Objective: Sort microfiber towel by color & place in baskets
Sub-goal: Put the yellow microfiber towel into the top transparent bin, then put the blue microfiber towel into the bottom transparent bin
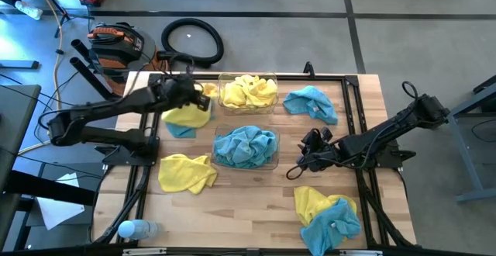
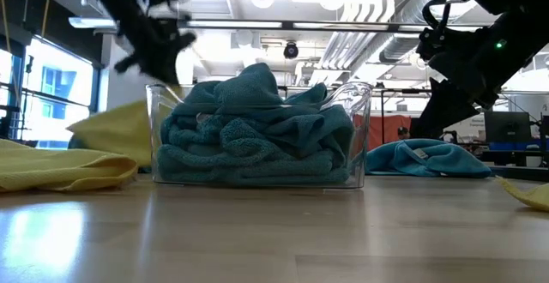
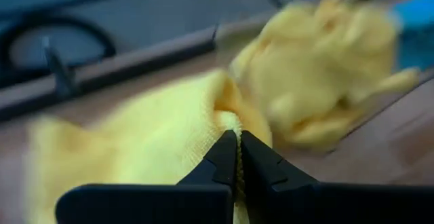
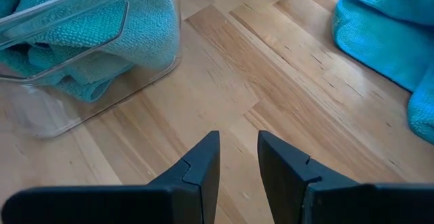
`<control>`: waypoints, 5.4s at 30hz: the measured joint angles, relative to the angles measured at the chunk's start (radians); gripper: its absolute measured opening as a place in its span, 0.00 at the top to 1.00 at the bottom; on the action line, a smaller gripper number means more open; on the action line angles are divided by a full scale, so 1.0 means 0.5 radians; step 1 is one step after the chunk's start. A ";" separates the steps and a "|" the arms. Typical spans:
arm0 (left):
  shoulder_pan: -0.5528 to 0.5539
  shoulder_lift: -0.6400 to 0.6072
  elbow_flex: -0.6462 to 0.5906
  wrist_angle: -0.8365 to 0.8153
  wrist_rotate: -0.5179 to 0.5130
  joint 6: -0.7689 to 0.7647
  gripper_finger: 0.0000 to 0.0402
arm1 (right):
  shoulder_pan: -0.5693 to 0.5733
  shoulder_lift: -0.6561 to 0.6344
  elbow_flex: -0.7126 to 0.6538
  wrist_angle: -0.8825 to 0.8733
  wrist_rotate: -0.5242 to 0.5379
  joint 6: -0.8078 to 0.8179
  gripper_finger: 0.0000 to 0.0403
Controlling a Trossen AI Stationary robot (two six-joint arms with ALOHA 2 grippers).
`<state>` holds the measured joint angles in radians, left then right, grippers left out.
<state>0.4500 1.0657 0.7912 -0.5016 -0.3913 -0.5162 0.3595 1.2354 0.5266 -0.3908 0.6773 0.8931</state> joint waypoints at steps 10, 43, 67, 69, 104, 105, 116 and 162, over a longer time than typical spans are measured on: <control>-0.069 0.160 0.798 -0.034 -0.183 0.416 1.00 | 0.000 0.000 0.000 0.001 0.000 0.010 0.77; -0.063 1.487 2.044 -1.162 -0.529 0.433 1.00 | 0.001 0.000 0.000 -0.031 0.000 -0.008 0.77; 0.049 2.137 2.044 -0.729 0.215 0.470 1.00 | 0.003 0.005 0.000 -0.025 -0.079 0.097 0.77; 0.058 2.206 2.044 -0.654 0.332 0.449 1.00 | 0.003 0.005 0.000 -0.023 -0.079 0.098 0.77; 0.001 1.936 2.044 -0.674 0.276 0.480 0.75 | 0.003 0.082 0.000 -0.030 -0.069 0.096 0.77; -0.015 1.893 2.044 -0.682 0.276 0.516 0.75 | 0.003 0.082 0.000 -0.030 -0.069 0.096 0.77; -0.437 1.274 1.539 -0.379 0.107 0.720 0.75 | 0.003 0.082 0.000 -0.029 -0.075 0.096 0.77; -0.939 -1.618 -1.237 0.604 0.164 0.877 0.75 | -1.587 0.081 0.225 0.034 -0.130 -0.491 0.44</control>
<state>-0.0193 0.2568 0.1726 -0.1997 -0.3092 -0.0776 -0.4337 1.2758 0.6390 -0.3738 0.6124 0.6475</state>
